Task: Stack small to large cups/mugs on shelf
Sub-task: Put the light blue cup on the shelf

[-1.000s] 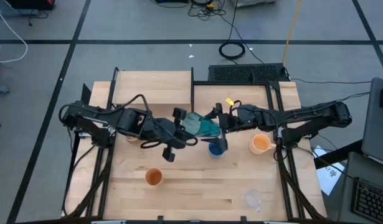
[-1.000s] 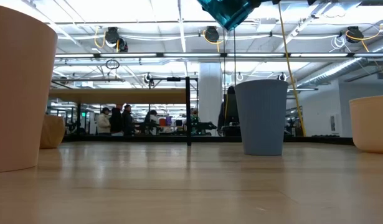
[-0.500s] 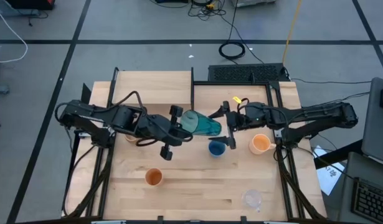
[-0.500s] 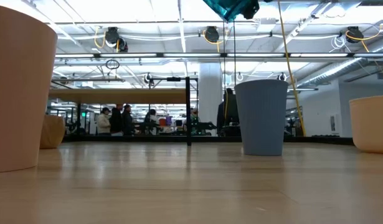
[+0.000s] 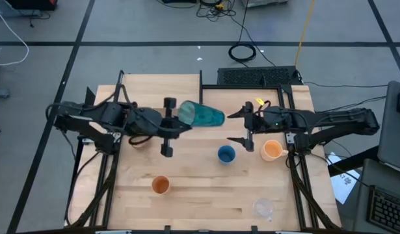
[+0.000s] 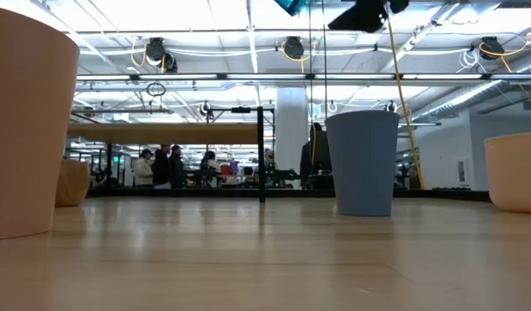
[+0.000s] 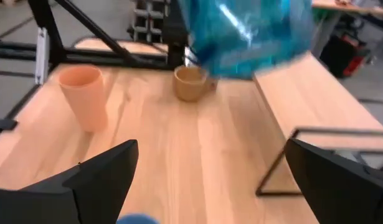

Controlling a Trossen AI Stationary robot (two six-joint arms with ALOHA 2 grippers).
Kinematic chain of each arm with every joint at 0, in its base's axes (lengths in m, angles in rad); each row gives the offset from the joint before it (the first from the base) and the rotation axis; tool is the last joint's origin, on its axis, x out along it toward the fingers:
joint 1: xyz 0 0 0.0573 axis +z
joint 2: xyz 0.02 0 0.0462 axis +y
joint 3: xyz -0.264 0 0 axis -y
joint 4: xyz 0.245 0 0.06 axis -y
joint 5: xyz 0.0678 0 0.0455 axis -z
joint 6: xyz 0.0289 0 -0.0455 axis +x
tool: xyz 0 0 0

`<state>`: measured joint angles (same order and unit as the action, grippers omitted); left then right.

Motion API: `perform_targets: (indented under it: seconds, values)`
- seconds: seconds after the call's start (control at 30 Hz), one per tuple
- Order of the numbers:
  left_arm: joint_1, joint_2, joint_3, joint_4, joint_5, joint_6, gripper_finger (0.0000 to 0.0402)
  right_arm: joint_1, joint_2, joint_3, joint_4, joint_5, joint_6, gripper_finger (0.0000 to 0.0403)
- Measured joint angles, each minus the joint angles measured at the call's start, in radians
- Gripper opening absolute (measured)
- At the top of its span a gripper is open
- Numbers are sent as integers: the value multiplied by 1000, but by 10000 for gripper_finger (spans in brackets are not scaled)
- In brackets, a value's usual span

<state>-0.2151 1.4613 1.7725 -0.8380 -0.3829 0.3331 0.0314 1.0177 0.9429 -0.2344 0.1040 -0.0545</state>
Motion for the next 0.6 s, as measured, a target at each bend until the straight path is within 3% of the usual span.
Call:
perform_targets:
  seconds: [0.2, 0.6]
  values:
    - [95, -9, 39, -28, 1, -29, 4, 13, -34, -61, 9, 0, 23, 394]
    - [341, 95, 352, -250, 92, 9, 4, 58, -86, -284, 340, 1, -65, 393]
